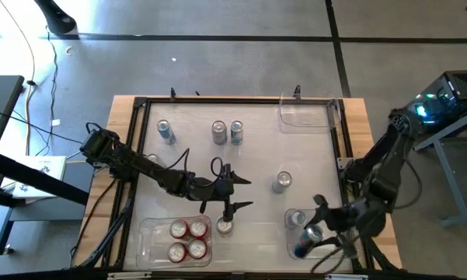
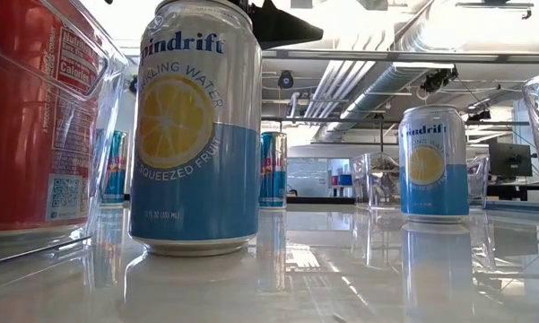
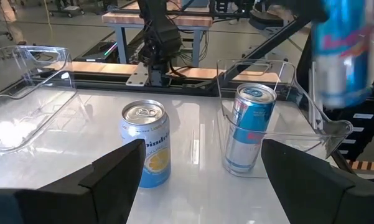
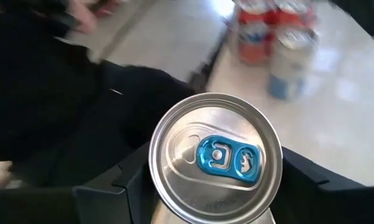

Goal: Sort soda cans
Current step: Put the bottom right blue soda can into the bottom right transparent bin

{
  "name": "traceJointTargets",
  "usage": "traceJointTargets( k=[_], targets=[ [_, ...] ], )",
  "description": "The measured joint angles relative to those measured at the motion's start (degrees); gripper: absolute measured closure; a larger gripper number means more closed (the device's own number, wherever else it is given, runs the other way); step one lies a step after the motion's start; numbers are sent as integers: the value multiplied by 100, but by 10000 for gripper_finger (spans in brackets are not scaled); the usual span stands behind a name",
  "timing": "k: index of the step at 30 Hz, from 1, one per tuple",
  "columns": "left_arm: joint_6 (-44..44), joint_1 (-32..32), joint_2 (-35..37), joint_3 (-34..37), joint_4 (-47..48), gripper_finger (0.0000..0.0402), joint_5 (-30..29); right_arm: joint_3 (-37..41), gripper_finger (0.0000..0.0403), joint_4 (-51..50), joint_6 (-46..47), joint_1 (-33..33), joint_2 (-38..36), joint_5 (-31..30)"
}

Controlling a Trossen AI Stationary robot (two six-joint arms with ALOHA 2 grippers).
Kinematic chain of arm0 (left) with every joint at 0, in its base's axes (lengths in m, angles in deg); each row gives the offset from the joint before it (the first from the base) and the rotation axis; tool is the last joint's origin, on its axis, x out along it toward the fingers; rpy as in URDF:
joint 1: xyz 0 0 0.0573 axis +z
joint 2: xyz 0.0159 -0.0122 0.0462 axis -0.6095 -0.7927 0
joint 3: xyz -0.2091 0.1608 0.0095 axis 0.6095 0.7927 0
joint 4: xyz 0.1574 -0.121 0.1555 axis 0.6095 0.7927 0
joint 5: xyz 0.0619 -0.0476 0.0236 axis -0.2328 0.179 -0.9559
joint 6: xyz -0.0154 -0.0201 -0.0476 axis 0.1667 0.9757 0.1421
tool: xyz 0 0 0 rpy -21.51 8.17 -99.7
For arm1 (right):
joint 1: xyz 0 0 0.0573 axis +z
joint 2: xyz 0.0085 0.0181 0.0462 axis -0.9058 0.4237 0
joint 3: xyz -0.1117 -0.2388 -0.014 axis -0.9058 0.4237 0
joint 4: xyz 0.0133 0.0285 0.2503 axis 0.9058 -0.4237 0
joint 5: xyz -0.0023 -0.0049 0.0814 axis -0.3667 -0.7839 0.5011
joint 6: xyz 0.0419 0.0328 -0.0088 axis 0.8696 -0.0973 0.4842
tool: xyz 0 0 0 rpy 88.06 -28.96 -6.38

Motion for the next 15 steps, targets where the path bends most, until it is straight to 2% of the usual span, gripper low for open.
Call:
traceJointTargets(
  k=[3,5,10,15],
  targets=[
    [0,4,0,-1,-2,86,0,0,183,-277,402,216,230,-553],
    [0,4,0,-1,-2,86,0,0,183,-401,588,262,405,-671],
    [11,4,-2,-1,-2,86,-2,0,183,-352,657,179,874,-384],
    [13,7,-2,-1,-2,86,-13,0,183,-274,260,-29,1266,4]
  ],
)
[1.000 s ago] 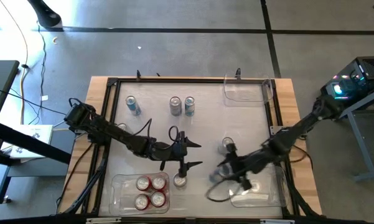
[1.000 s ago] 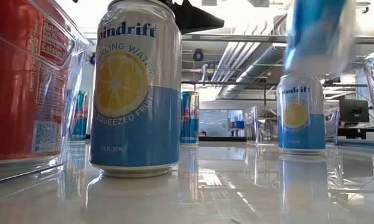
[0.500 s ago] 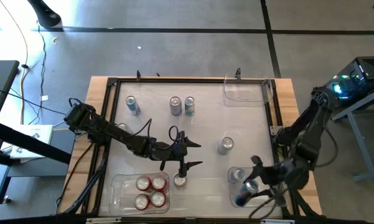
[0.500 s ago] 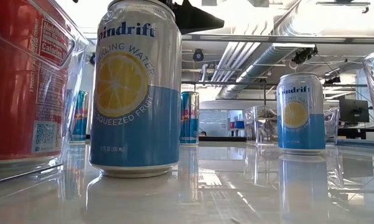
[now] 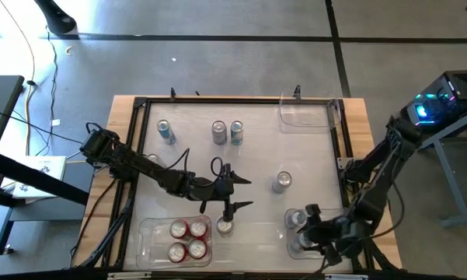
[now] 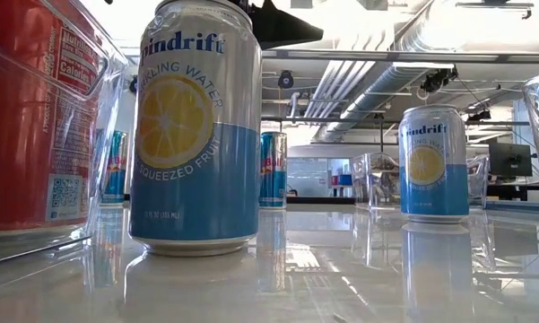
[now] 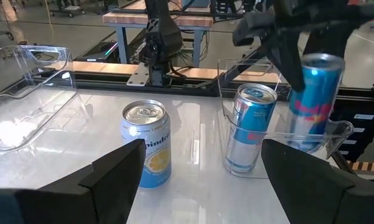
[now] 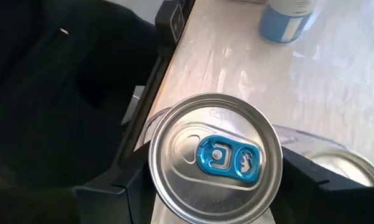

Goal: Sort soda cans
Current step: Put the bottom right blue soda can into the bottom right transparent bin

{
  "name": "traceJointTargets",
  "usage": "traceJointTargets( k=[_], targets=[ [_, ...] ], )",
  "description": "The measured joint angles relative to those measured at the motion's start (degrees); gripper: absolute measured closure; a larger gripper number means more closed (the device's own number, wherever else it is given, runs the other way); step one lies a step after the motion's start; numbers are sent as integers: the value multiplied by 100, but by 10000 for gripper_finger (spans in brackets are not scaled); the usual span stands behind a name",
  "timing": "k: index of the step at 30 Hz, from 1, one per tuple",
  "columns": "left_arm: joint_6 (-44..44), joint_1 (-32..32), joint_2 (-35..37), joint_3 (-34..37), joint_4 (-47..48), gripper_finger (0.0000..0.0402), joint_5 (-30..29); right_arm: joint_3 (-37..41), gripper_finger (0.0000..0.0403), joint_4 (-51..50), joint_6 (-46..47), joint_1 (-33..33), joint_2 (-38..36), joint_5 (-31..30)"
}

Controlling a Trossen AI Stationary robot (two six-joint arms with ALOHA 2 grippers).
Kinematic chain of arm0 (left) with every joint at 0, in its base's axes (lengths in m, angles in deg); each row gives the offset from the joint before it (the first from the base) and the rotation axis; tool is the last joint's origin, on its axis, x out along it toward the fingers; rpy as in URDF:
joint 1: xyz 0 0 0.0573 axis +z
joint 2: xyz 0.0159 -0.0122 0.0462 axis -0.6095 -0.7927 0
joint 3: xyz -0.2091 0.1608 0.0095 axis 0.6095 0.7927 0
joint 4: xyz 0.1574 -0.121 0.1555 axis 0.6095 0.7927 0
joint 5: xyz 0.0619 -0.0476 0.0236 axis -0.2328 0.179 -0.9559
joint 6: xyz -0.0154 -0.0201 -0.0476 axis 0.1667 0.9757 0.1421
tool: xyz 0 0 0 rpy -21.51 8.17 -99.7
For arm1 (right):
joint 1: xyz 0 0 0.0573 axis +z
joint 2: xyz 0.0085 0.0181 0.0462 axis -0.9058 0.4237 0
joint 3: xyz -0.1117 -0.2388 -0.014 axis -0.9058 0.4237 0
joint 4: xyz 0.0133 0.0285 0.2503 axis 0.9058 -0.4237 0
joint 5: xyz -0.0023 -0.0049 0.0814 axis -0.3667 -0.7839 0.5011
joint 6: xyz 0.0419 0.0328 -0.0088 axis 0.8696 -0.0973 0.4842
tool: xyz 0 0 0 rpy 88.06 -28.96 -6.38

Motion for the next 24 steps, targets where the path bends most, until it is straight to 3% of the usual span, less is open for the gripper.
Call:
traceJointTargets(
  k=[9,18,24],
  targets=[
    [48,2,0,0,2,86,-4,0,183,115,-739,-227,478,212],
    [96,1,0,0,1,86,-17,-7,183,143,-626,-234,762,259],
    [94,0,0,0,2,86,-16,-22,135,193,-452,-234,862,181]
  ],
)
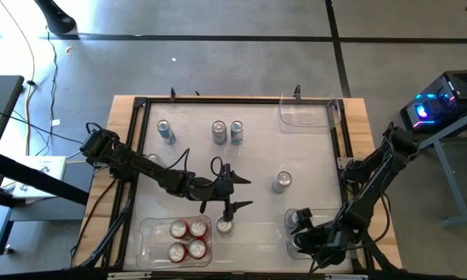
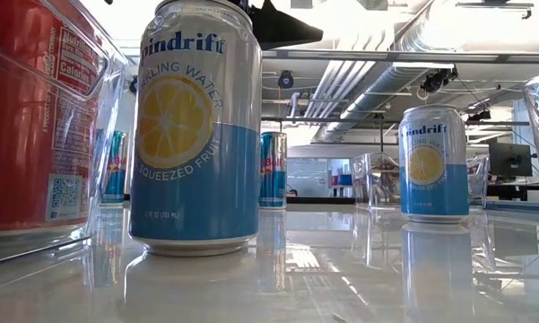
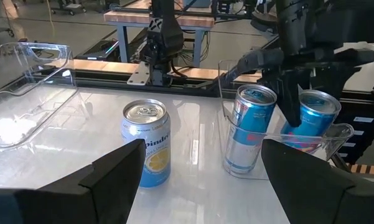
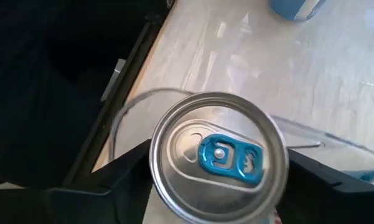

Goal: Sort soda cans
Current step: Put the bottom right blue soda can into the bottom right transparent bin, then put the left blue soda can into the bottom right transparent bin

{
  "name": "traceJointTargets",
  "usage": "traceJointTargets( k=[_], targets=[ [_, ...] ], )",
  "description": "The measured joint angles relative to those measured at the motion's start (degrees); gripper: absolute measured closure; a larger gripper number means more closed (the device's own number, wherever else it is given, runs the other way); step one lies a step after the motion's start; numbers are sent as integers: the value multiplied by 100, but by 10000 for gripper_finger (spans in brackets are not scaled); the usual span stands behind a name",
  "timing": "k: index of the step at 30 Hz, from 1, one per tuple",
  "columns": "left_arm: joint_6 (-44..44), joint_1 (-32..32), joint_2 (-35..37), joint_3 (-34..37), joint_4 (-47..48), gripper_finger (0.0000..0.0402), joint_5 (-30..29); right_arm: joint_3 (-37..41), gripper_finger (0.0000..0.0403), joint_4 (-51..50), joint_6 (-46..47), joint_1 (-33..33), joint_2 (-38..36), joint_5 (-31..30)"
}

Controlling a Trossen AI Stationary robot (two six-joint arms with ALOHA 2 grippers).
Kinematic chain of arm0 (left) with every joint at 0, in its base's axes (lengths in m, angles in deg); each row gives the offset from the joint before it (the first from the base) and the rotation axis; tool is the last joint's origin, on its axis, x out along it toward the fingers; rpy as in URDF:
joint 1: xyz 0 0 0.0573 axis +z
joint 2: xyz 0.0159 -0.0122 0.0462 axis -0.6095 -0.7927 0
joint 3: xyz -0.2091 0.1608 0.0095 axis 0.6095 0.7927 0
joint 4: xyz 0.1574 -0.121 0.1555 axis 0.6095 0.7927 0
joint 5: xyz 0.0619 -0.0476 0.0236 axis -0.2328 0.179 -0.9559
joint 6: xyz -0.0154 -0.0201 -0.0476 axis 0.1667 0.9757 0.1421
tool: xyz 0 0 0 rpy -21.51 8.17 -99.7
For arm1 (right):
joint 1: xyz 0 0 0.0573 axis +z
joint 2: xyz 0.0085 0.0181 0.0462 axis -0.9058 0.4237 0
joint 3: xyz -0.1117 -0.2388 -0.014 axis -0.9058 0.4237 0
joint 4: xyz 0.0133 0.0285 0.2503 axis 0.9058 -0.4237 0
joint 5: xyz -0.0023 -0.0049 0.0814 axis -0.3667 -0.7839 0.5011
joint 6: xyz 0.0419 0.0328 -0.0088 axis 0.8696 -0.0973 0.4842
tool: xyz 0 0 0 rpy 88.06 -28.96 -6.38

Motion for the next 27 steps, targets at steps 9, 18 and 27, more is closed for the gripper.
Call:
traceJointTargets(
  k=[9,18,27],
  targets=[
    [0,0,0,0,4,86,5,15,117,-41,7,0,-59,35],
    [8,2,0,0,2,86,14,15,115,-81,149,1,-642,13],
    [364,115,0,0,-1,86,86,15,114,-79,-734,140,-1528,-1318]
  ],
)
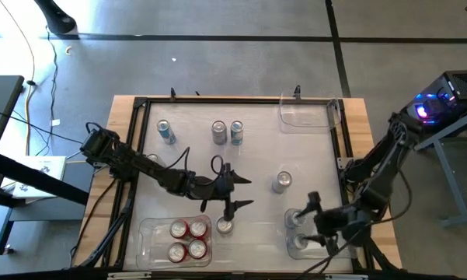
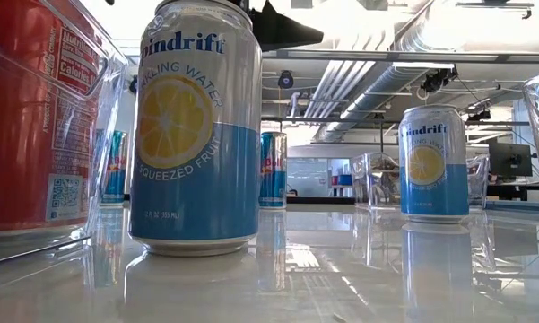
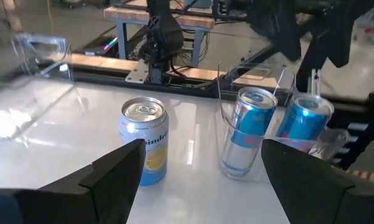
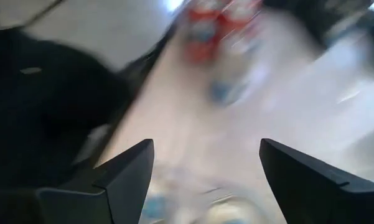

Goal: Sort soda cans
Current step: Put the left blue soda can into the bottom right transparent bin

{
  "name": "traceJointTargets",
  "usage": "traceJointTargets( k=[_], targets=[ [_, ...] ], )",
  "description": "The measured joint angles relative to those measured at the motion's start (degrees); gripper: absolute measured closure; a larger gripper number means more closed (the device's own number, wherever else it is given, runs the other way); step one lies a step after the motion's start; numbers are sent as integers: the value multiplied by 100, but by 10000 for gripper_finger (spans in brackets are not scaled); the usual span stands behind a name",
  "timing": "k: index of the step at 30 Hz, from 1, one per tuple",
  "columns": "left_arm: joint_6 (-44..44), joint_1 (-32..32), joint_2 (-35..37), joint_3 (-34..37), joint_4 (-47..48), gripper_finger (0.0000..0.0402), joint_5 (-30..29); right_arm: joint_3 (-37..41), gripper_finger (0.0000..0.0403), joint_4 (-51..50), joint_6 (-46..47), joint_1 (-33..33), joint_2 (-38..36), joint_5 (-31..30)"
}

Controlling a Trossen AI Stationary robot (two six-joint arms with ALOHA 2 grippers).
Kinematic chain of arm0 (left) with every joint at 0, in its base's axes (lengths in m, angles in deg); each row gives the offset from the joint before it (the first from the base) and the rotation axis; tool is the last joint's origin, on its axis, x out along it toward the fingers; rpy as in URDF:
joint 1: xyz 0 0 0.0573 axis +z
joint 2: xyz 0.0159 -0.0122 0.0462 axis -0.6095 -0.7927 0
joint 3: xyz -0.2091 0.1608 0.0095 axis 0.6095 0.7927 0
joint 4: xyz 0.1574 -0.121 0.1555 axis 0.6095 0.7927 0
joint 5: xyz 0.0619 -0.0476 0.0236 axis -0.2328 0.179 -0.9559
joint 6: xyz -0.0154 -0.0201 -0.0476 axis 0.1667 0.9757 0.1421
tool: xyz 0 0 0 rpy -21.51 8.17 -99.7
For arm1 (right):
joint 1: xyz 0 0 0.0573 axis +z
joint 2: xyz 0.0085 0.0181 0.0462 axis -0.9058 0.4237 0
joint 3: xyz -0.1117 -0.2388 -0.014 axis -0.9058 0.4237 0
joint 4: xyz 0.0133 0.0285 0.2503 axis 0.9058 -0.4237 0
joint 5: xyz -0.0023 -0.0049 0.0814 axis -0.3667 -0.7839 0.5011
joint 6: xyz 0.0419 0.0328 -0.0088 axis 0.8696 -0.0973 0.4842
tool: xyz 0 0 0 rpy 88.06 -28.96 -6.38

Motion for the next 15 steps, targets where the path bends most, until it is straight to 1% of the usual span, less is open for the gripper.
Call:
traceJointTargets(
  k=[2,5,7,9,10,12,15],
  targets=[
    [303,116,15,0,10,86,147,0,116,-9,-373,72,-91,-706],
    [539,304,22,-53,54,88,218,2,116,-159,-506,58,-180,-1349],
    [582,456,22,-191,290,90,184,2,117,-339,-367,-14,-184,-1690],
    [642,625,26,-422,776,92,56,4,117,-647,17,-111,-180,-1768],
    [703,722,28,-573,1163,94,-100,7,117,-832,280,-180,-180,-1692],
    [856,905,82,-905,2230,97,-548,7,117,-1239,881,-299,-176,-1583],
    [1274,1191,186,-1549,4335,103,-1311,9,117,-1599,1479,-444,-175,-1693]
  ],
)
